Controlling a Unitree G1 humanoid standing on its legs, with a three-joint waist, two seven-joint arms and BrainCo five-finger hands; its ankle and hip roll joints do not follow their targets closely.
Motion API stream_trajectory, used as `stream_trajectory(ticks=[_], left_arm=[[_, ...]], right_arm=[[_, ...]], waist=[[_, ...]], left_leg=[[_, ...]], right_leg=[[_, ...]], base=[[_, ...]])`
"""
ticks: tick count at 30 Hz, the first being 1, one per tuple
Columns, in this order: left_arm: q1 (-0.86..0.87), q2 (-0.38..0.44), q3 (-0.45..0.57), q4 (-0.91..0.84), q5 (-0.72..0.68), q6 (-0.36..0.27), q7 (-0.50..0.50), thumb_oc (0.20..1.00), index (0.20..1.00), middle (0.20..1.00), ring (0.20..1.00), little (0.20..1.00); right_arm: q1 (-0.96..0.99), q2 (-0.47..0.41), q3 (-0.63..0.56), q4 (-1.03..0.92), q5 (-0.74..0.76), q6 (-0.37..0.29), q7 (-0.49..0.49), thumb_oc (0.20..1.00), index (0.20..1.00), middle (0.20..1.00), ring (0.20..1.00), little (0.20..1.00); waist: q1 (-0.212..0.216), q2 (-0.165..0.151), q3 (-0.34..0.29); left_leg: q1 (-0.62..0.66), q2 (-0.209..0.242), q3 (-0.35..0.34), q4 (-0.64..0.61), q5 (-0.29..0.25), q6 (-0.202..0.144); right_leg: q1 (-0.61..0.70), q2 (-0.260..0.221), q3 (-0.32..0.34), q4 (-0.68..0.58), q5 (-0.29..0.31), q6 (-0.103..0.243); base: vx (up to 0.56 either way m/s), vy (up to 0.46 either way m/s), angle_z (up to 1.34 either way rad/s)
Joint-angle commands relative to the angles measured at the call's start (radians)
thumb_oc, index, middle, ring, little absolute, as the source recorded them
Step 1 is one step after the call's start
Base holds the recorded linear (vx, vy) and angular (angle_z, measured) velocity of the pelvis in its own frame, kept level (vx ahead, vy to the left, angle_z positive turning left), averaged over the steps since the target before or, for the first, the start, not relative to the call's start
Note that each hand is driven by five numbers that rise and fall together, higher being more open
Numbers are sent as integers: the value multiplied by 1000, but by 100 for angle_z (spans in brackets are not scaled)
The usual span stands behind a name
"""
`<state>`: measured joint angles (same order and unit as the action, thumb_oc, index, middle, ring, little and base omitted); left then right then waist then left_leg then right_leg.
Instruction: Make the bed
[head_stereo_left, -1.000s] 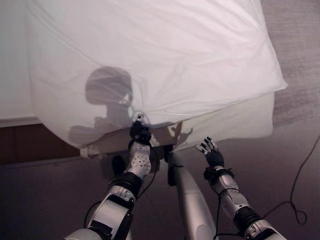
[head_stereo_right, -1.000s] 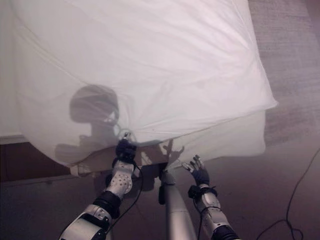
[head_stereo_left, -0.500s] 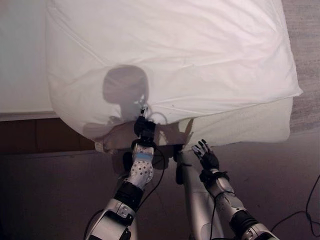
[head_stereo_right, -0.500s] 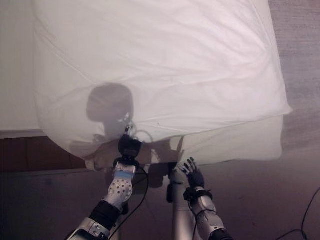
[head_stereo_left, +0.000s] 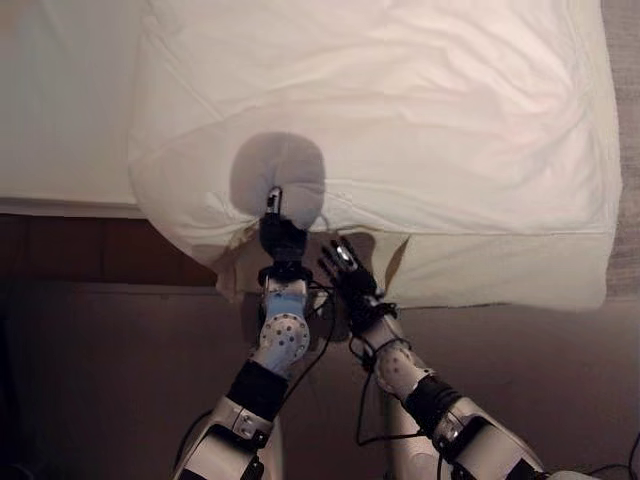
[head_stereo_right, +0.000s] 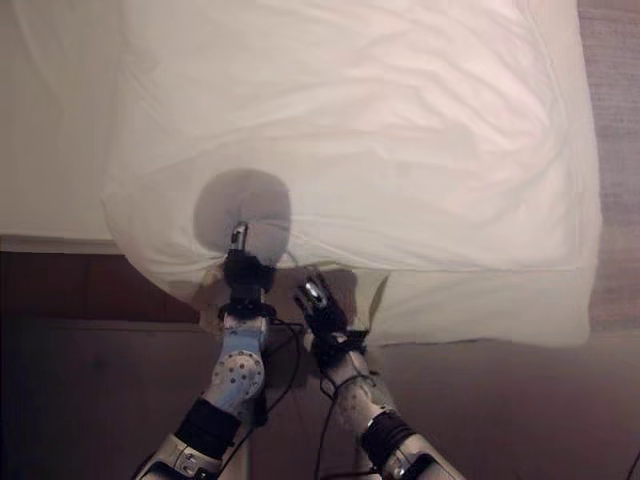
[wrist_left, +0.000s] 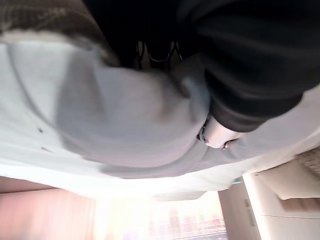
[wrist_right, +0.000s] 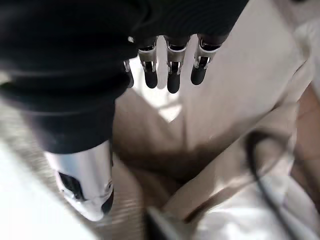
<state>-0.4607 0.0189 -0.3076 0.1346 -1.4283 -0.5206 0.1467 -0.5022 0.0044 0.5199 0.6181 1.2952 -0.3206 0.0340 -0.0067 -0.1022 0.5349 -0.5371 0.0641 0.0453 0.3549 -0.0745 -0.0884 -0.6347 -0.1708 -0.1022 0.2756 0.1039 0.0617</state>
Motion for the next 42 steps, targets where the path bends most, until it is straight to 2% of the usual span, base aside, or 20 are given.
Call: stream_trajectory(ticks=[1, 7, 9, 10, 18, 19, 24, 25, 33, 37, 42], left_arm=[[-80, -14, 80, -172, 136, -124, 27, 200, 200, 200, 200, 200], [-82, 4, 122, -216, 233, -160, 113, 200, 200, 200, 200, 200], [-81, 3, 121, -217, 234, -160, 114, 200, 200, 200, 200, 200], [-66, 20, 152, -211, 269, -171, 150, 200, 200, 200, 200, 200], [-11, 83, 305, -195, 394, -201, 294, 200, 200, 200, 200, 200], [-3, 102, 345, -191, 431, -207, 332, 200, 200, 200, 200, 200], [1, 134, 402, -170, 481, -216, 398, 200, 200, 200, 200, 200], [-2, 163, 444, -142, 507, -219, 441, 200, 200, 200, 200, 200], [-10, 246, 530, -25, 544, -202, 508, 200, 200, 200, 200, 200], [-24, 304, 556, 70, 545, -177, 515, 200, 200, 200, 200, 200], [-36, 346, 582, 124, 537, -172, 522, 200, 200, 200, 200, 200]], right_arm=[[-40, 44, -55, -73, 116, -98, -17, 1000, 1000, 1000, 1000, 1000], [-94, 62, -106, -133, 166, -163, -41, 1000, 1000, 1000, 1000, 1000], [-92, 62, -105, -133, 166, -163, -42, 1000, 1000, 1000, 1000, 1000], [-110, 50, -146, -176, 169, -197, -58, 1000, 1000, 1000, 1000, 1000], [-92, -12, -274, -270, 131, -279, -115, 1000, 1000, 1000, 1000, 1000], [-86, -21, -319, -284, 134, -303, -129, 1000, 1000, 1000, 1000, 1000], [-89, -43, -383, -277, 130, -330, -161, 1000, 1000, 1000, 1000, 1000], [-83, -61, -428, -268, 117, -347, -200, 1000, 1000, 1000, 1000, 1000], [-54, -122, -534, -223, 97, -355, -247, 1000, 1000, 1000, 1000, 1000], [-32, -185, -593, -170, 65, -342, -285, 1000, 1000, 1000, 1000, 1000], [-17, -219, -633, -154, 56, -341, -300, 1000, 1000, 1000, 1000, 1000]], waist=[[30, 69, -15], [48, 84, -15], [48, 84, -15], [53, 91, -15], [52, 105, -16], [48, 107, -23], [43, 109, -33], [36, 112, -40], [23, 115, -60], [9, 116, -72], [2, 115, -82]], left_leg=[[-38, -69, 14, -82, 47, 64], [-52, -80, 2, -75, 49, 68], [-49, -80, 2, -73, 44, 68], [-57, -85, -1, -72, 47, 69], [-63, -90, 0, -59, 36, 68], [-69, -90, -1, -58, 38, 70], [-81, -87, 2, -48, 33, 71], [-77, -87, 4, -44, 23, 70], [-85, -85, 13, -36, 16, 70], [-96, -83, 22, -32, 23, 70], [-102, -79, 28, -34, 25, 71]], right_leg=[[64, -7, -23, 15, -102, 66], [62, -15, -38, 30, -116, 58], [65, -15, -38, 32, -121, 59], [61, -19, -39, 33, -120, 61], [53, -26, -42, 51, -132, 63], [47, -27, -41, 51, -129, 63], [30, -28, -37, 65, -134, 63], [28, -27, -32, 76, -146, 64], [12, -22, -17, 89, -152, 65], [-10, -18, -8, 96, -144, 65], [-20, -13, 0, 101, -146, 66]], base=[[59, 0, 7], [29, 2, 15], [29, 3, 7], [59, 12, 5], [28, 14, 3], [35, 13, 1], [13, 7, 0], [0, 0, 0], [19, 11, -3], [0, 14, -3], [-1, -4, -1]])
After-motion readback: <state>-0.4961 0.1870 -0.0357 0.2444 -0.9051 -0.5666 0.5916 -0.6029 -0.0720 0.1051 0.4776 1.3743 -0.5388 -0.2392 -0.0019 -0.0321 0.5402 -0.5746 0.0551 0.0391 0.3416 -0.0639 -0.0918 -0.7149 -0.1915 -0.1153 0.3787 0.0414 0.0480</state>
